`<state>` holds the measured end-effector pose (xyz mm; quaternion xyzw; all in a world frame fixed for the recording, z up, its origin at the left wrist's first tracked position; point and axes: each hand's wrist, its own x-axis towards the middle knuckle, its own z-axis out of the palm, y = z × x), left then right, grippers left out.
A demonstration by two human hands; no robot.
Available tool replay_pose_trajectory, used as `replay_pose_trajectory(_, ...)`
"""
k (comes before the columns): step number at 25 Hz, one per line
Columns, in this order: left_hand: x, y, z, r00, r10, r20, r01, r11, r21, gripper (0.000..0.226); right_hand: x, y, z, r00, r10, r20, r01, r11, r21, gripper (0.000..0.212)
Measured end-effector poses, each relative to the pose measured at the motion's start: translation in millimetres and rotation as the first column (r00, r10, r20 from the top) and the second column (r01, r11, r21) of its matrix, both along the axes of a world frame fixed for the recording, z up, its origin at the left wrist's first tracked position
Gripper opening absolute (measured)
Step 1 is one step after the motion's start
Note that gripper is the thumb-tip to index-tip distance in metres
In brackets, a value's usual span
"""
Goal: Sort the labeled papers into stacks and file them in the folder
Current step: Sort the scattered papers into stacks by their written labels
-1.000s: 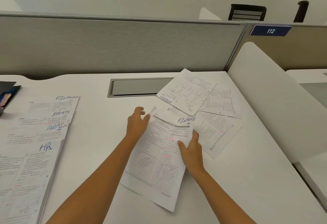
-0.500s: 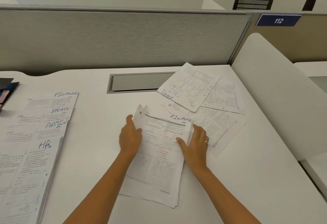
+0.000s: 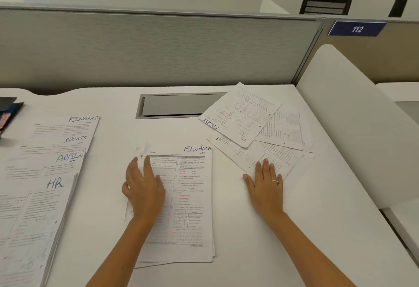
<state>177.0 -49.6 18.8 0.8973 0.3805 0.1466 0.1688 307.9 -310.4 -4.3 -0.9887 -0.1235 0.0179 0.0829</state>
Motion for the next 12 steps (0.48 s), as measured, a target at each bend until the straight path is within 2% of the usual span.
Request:
replay_pose_trajectory(3,5.7,-25.2,-2.2,0.980,-0.201,-0.019,0.201,0.979,0.042,0.056,-23.7,6.2,2.5,0.991,0.024,0.128,-0.021,0.999,-0.025,0.072)
replay_pose_trajectory(6,7.0,-41.9,-13.8,0.930,-0.350,-0.115,0.355,0.934,0.027,0.071,-38.7,7.2,9.6,0.946,0.094,0.311,-0.084,0.996,-0.043,0.050)
replay_pose_trajectory(9,5.4,-44.0,-25.9,0.908,-0.379,-0.177,0.387,0.922,0.013,0.085,-33.5,7.6,18.9,0.925,0.115,0.363,-0.104,0.993,-0.049,0.045)
replay_pose_trajectory(12,3.7,-39.2,-27.7,0.923,-0.340,-0.180,0.347,0.938,0.007,0.084,-6.9,15.1,28.1,0.929,0.154,0.338,-0.145,0.988,-0.052,0.039)
